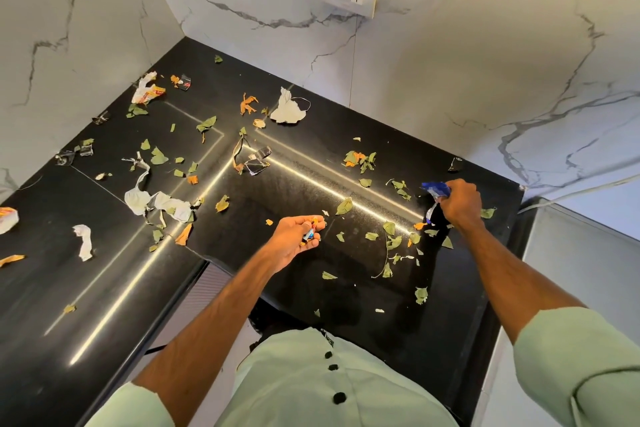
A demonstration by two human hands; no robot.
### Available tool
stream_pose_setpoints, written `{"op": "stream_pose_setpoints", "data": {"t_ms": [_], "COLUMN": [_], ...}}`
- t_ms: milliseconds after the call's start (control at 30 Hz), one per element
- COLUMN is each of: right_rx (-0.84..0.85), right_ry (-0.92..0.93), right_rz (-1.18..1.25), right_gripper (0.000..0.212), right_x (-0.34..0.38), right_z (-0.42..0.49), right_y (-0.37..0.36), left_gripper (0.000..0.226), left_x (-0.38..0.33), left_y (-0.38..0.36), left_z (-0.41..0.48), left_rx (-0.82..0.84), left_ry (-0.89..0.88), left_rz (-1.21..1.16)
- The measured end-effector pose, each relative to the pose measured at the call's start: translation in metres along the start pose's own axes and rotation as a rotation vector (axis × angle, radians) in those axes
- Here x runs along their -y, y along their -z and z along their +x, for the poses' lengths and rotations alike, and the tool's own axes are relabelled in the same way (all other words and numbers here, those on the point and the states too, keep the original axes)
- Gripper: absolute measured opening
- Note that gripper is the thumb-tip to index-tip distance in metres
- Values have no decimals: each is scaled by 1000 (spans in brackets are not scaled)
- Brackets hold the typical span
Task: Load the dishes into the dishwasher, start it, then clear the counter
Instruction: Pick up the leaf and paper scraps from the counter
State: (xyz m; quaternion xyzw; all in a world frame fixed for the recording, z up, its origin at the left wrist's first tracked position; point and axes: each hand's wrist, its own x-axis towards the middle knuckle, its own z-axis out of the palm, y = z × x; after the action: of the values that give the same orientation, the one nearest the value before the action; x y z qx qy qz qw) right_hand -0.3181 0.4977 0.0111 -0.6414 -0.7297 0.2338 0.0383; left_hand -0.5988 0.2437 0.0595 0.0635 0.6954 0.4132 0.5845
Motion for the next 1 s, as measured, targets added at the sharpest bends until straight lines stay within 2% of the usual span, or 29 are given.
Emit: {"op": "stream_pose_setpoints", "data": {"t_ms": [167,300,400,467,667,833,1000], "right_rx": [-36,-69,-94,-73,146,60,-5], "right_ry": [16,-47,-62,-49,-4,-3,-35], "right_rz": [215,263,284,254,13,-45,129], "right_gripper": [23,31,29,32,37,26,21], "right_x": [9,10,4,5,8,18,5], "right_z": [16,32,44,51,61,34,24], "right_y": [18,29,34,40,27,7,11], "left_gripper": [29,29,29,28,28,28,28], "left_x": [-6,-11,-12,-11,-7,-6,-3], "left_y": [1,5,8,9,12,15,13], "left_z": [-3,-6,-8,-8,-8,-7,-8], "left_rx": [-19,-38,-42,-46,-44,-42,-38], "left_ry": [-6,-24,-29,-27,-36,-42,-31], "left_rz": [-7,-24,-33,-36,-49,-44,-41]}}
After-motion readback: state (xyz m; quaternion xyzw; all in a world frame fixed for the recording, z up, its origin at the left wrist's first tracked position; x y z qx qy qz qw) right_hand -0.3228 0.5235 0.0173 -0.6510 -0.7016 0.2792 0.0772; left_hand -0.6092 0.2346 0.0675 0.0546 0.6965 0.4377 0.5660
